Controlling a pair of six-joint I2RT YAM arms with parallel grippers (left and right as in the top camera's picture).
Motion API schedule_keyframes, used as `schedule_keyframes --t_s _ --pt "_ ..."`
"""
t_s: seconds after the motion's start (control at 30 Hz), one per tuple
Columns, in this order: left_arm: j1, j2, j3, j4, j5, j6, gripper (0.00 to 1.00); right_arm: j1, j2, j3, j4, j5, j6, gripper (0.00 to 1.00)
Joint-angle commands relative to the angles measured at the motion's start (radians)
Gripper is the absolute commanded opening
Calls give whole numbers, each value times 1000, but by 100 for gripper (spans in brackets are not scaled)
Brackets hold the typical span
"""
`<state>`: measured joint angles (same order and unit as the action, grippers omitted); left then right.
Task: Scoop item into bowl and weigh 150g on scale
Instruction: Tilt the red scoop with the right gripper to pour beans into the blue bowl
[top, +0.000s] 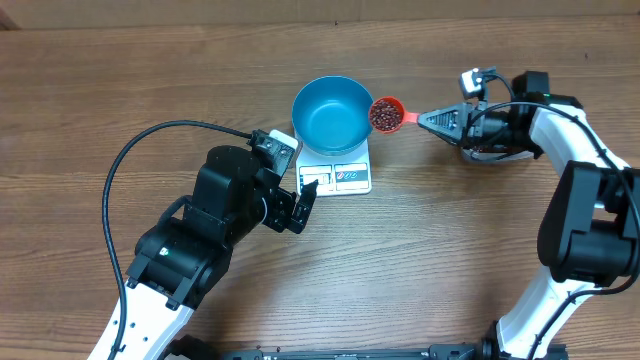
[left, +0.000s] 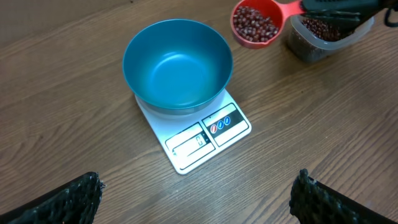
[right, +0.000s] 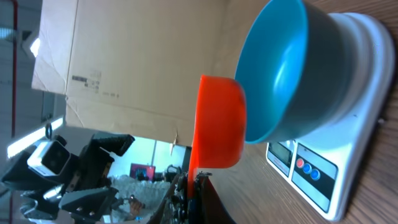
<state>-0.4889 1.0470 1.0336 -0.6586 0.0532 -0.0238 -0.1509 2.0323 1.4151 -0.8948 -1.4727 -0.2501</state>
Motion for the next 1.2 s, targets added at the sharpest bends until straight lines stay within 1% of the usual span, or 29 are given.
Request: schedule_keyframes --t_s 0.0,0.13,0.23,0.4,0.5,0.77,0.93,1.1,1.17 --pt "5 -13 -3 0 14 -10 100 24 7 -2 75 -40 116 4" --pt "5 -13 -3 0 14 -10 99 52 7 -2 183 -33 212 4" --pt "5 -13 -3 0 15 -10 100 72 7 -2 253 22 300 4" --pt "5 -13 -3 0 14 -10 99 101 7 -2 346 66 380 4" --pt "5 -13 -3 0 14 -10 99 129 7 -2 409 127 407 4" --pt "5 -13 -3 0 14 -10 100 206 7 -2 522 286 407 4" --pt "5 -13 -3 0 15 -10 99 254 7 -2 619 445 406 4" --pt "5 -13 -3 0 14 -10 100 256 7 -2 705 451 397 4" --pt "5 -13 -3 0 14 -10 100 256 7 -2 715 451 352 4"
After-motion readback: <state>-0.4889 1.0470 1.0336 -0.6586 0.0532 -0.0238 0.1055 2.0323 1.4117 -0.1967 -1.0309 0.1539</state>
